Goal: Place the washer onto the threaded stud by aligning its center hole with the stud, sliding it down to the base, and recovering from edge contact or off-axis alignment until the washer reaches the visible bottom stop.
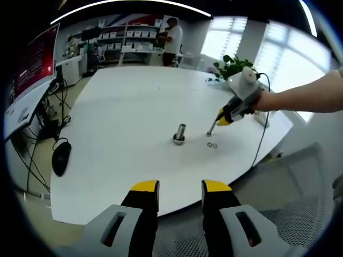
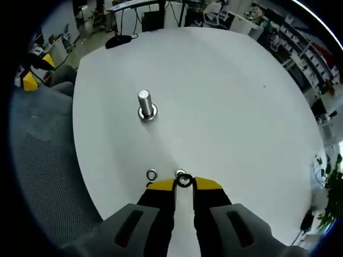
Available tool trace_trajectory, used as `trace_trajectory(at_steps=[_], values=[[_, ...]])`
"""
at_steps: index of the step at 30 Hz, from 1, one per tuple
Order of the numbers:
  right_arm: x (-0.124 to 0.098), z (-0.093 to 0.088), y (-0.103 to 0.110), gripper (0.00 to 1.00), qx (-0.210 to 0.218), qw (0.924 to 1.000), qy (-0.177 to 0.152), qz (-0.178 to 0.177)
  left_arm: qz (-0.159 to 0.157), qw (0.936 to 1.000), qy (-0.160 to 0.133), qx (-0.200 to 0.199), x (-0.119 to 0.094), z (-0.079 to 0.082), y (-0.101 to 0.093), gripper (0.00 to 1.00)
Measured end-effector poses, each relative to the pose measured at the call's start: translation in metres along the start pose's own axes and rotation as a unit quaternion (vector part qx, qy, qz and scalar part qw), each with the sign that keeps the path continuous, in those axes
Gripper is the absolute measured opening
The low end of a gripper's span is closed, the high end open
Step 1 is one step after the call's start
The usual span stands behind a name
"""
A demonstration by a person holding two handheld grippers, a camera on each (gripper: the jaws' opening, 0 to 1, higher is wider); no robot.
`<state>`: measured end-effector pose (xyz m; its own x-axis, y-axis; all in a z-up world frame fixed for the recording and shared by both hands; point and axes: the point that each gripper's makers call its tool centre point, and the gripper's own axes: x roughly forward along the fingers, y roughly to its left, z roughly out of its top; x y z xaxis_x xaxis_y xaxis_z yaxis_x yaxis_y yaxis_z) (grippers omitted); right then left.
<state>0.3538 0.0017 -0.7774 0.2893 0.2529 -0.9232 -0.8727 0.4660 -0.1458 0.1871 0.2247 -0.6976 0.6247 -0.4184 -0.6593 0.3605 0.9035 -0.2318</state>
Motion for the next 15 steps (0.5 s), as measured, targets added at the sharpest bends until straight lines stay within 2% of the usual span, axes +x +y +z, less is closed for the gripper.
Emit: trace_trajectory(at_steps=[15], values=[[0.014,-0.002,-0.002,0.14,-0.013,0.9996,0.024,0.013,-0.001,1.0,0.006,0.001,0.001,-0.002,-0.001,0.29]])
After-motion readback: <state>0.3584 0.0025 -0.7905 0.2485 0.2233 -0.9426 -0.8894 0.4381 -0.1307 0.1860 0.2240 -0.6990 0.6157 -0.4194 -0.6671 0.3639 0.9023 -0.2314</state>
